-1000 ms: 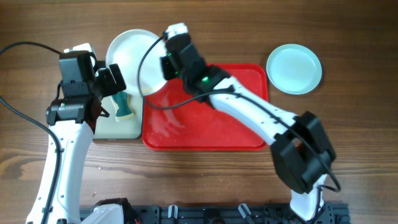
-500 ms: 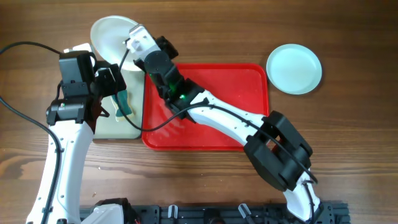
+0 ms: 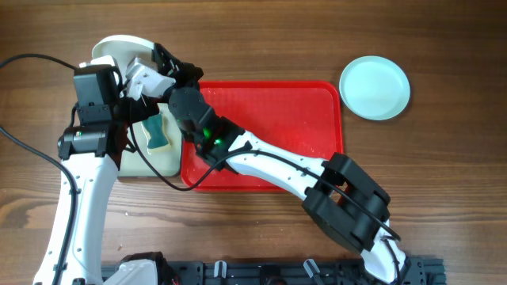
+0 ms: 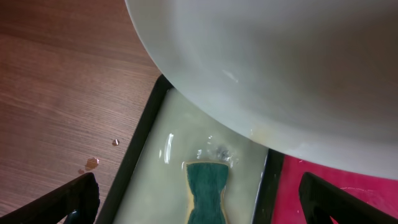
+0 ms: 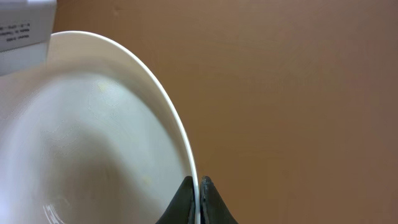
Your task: Clean dirty plates on tray and stack at the side
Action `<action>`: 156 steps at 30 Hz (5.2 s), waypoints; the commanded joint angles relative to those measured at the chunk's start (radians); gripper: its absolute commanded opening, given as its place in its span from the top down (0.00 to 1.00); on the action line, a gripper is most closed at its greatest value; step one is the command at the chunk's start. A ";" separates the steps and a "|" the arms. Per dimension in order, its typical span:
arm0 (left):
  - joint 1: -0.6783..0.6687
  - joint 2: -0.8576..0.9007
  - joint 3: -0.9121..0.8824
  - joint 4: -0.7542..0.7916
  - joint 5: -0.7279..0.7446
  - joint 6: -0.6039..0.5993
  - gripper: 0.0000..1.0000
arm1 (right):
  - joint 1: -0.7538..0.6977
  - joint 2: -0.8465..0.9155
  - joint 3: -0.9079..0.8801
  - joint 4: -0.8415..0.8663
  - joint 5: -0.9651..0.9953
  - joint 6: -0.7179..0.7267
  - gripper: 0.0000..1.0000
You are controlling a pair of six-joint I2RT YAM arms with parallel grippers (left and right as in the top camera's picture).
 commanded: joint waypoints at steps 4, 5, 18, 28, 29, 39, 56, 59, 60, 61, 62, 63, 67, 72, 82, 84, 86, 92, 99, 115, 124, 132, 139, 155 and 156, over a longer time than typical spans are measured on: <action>0.000 0.002 0.013 0.003 -0.005 0.004 0.00 | 0.007 -0.003 0.015 0.011 0.006 -0.031 0.96; 0.000 0.002 0.013 0.003 -0.005 0.004 0.00 | 0.007 -0.003 0.015 0.009 0.006 -0.031 0.96; 0.000 0.002 0.013 0.003 -0.005 0.004 0.00 | 0.007 -0.003 0.015 0.009 0.006 -0.031 0.96; 0.000 0.002 0.013 0.003 -0.005 0.004 0.00 | 0.006 -0.003 0.015 0.009 0.006 -0.031 0.96; 0.000 0.002 0.013 0.003 -0.005 0.004 0.00 | 0.005 -0.003 0.015 0.008 0.006 -0.031 0.96; 0.000 0.002 0.013 0.003 -0.005 0.004 0.00 | -0.003 -0.003 0.015 0.005 0.006 -0.028 0.96; 0.000 0.002 0.013 0.003 -0.005 0.004 0.00 | -0.155 -0.006 0.015 -0.555 -0.333 0.818 0.96; 0.000 0.002 0.013 0.003 -0.005 0.004 0.00 | -0.199 -0.021 0.015 -0.677 -0.520 0.909 0.96; 0.000 0.002 0.013 0.003 -0.005 0.004 0.00 | -0.213 -0.031 0.015 -0.703 -0.568 0.924 0.96; 0.000 0.002 0.013 0.003 -0.005 0.004 0.00 | -0.231 -0.044 0.015 -0.732 -0.618 0.938 0.96; 0.000 0.002 0.013 0.003 -0.005 0.004 0.00 | -0.259 -0.068 0.015 -0.774 -0.673 0.956 0.96; 0.000 0.002 0.013 0.003 -0.005 0.004 0.00 | -0.281 -0.085 0.015 -0.804 -0.696 0.971 0.95; 0.000 0.002 0.013 0.003 -0.005 0.004 0.00 | -0.390 -0.165 0.015 -0.921 -0.714 1.000 0.95; 0.000 0.002 0.013 0.003 -0.005 0.004 0.00 | -0.581 -0.238 0.015 -1.061 -0.714 0.998 0.96; 0.000 0.002 0.013 0.003 -0.005 0.004 0.00 | -1.040 -0.251 0.013 -1.200 -0.694 0.998 0.96; 0.000 0.002 0.013 0.003 -0.005 0.004 0.00 | -1.124 -0.251 0.005 -1.210 -0.676 0.998 0.96; 0.000 0.002 0.013 0.003 -0.005 0.004 0.00 | -1.187 -0.251 -0.013 -1.220 -0.655 0.998 0.96; 0.000 0.002 0.013 0.003 -0.005 0.004 0.00 | -1.305 -0.245 -0.116 -1.209 -0.592 1.020 0.96; 0.000 0.002 0.013 0.003 -0.005 0.004 0.00 | -1.297 -0.217 -0.184 -1.163 -0.597 1.024 0.96; 0.000 0.002 0.013 0.003 -0.005 0.004 0.00 | -1.270 -0.192 -0.186 -1.222 -0.668 0.956 0.28; 0.000 0.002 0.013 0.003 -0.005 0.004 0.00 | -1.063 -0.192 -0.186 -1.248 -0.729 0.711 0.20; 0.000 0.002 0.013 0.003 -0.005 0.004 0.00 | -1.001 -0.192 -0.186 -1.252 -0.728 0.682 0.00; 0.000 0.002 0.013 0.003 -0.005 0.004 0.00 | -1.001 -0.192 -0.186 -1.227 -0.729 0.683 0.00; 0.000 0.002 0.013 0.003 -0.005 0.004 0.00 | -1.000 -0.192 -0.188 -1.210 -0.726 0.679 0.00; 0.000 0.002 0.013 0.003 -0.005 0.004 0.00 | -0.997 -0.197 -0.188 -1.210 -0.726 0.679 0.00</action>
